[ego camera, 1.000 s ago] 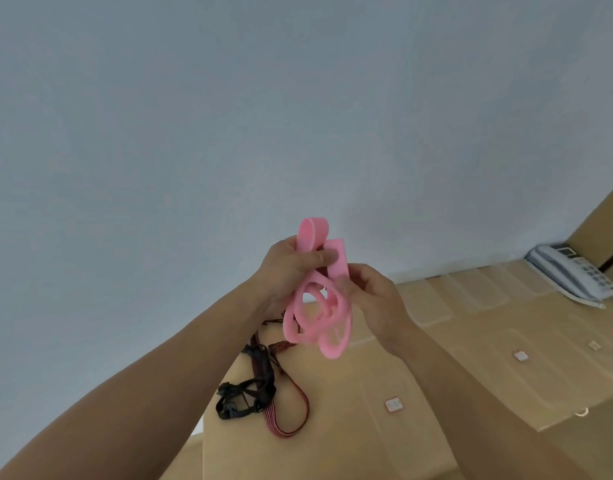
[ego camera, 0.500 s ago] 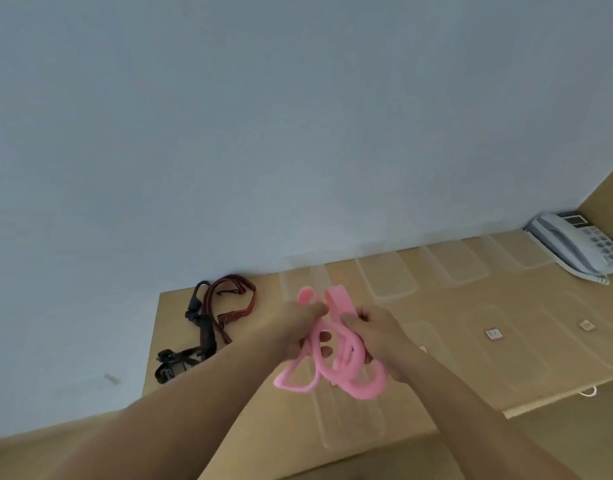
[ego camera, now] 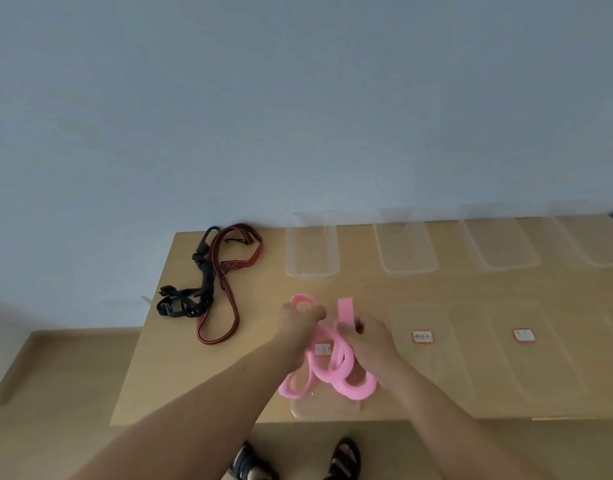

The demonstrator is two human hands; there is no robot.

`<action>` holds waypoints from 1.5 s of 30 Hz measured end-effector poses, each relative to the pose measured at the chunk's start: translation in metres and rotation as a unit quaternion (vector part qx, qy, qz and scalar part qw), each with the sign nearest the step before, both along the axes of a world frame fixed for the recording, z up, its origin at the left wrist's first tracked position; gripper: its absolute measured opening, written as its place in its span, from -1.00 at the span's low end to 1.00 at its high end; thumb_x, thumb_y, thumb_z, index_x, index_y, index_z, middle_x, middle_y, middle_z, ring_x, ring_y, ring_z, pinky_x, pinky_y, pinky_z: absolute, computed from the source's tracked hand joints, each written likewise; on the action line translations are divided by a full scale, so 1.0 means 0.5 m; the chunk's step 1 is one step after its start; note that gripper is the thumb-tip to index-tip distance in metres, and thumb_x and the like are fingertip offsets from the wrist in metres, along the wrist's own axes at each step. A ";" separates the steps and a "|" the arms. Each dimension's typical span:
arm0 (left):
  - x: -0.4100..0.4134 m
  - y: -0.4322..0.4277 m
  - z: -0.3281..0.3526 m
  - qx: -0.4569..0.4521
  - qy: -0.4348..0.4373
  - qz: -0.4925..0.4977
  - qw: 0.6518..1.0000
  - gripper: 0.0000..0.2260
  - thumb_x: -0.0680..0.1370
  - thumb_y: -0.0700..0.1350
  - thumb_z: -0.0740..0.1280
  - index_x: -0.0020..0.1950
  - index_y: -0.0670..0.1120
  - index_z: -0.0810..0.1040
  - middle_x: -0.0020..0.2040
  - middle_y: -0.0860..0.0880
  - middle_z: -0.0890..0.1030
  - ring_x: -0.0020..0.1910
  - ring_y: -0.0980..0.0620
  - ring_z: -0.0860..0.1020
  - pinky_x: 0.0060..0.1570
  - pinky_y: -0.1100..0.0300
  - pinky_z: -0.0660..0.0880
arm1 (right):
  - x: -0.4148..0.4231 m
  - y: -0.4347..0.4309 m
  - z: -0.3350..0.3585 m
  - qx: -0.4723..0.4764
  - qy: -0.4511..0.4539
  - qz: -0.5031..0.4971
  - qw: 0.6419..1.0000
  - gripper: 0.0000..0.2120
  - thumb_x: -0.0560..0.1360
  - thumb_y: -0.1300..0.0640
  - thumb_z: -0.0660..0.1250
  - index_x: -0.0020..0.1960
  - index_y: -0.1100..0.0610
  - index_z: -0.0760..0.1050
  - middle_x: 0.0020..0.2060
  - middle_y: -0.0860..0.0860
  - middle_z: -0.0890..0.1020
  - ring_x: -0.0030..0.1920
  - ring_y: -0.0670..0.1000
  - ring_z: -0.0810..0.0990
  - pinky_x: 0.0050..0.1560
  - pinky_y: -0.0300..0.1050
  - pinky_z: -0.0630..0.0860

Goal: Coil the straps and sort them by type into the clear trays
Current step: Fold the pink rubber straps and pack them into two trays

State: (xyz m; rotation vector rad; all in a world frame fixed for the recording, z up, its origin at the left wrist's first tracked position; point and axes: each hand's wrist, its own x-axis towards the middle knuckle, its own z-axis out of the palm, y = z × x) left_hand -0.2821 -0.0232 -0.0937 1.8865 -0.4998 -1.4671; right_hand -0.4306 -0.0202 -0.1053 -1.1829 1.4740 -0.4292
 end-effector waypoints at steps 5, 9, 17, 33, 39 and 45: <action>0.016 0.026 -0.006 -0.005 -0.137 -0.110 0.984 -0.39 0.52 -0.14 0.36 0.51 -0.14 0.18 0.11 -0.08 0.52 0.00 -0.06 0.58 -0.03 0.05 0.57 | -0.006 -0.006 -0.018 -0.059 0.087 0.045 0.993 -0.84 0.52 0.00 0.26 -0.17 0.04 0.52 -0.31 -0.02 0.65 -0.32 -0.04 0.63 -0.35 -0.20 0.46; 0.030 0.055 -0.027 0.063 -0.313 -0.238 0.917 -0.39 0.45 0.18 0.43 0.35 -0.13 0.37 0.15 -0.07 0.55 0.07 -0.07 0.57 0.06 0.02 0.56 | -0.001 -0.005 -0.025 -0.073 0.075 0.031 0.994 -0.93 0.48 -0.01 0.31 -0.16 -0.05 0.52 -0.30 -0.08 0.65 -0.32 -0.10 0.63 -0.37 -0.23 0.43; 0.031 0.062 -0.052 0.045 -0.323 -0.216 0.920 -0.56 0.43 0.13 0.47 0.15 -0.09 0.46 -0.01 -0.03 0.57 -0.10 0.00 0.59 -0.14 0.11 0.56 | -0.007 -0.026 0.006 -0.119 0.095 -0.023 0.988 -0.80 0.50 0.05 0.32 -0.28 0.05 0.44 -0.39 -0.04 0.54 -0.40 -0.05 0.46 -0.41 -0.13 0.32; 0.057 0.060 -0.051 -0.046 -0.362 -0.237 0.900 -0.69 0.60 -0.15 0.21 0.33 -0.13 0.51 0.13 -0.15 0.58 0.11 -0.14 0.55 0.11 -0.02 0.50 | 0.041 -0.007 -0.020 -0.091 0.134 0.137 0.977 -0.91 0.57 0.10 0.25 -0.05 0.06 0.52 -0.20 -0.03 0.64 -0.22 -0.03 0.63 -0.20 -0.11 0.58; 0.051 0.067 -0.067 -0.037 -0.383 -0.286 0.877 -0.56 0.58 -0.02 0.25 0.46 0.01 0.33 0.26 -0.02 0.50 0.17 -0.04 0.52 0.14 0.06 0.49 | 0.041 -0.003 -0.038 -0.269 0.298 0.137 0.906 -0.59 0.47 0.01 0.41 0.24 0.13 0.41 0.05 0.04 0.50 0.04 0.08 0.48 0.04 -0.07 0.45; 0.082 0.056 -0.047 -0.045 -0.370 -0.308 0.875 -0.57 0.57 0.00 0.26 0.44 0.02 0.36 0.25 0.01 0.50 0.12 0.00 0.54 0.09 0.05 0.53 | 0.045 -0.017 -0.023 -0.225 0.341 0.167 0.897 -0.52 0.53 -0.13 0.30 0.33 0.10 0.32 0.12 0.01 0.47 0.04 0.03 0.50 -0.06 -0.15 0.43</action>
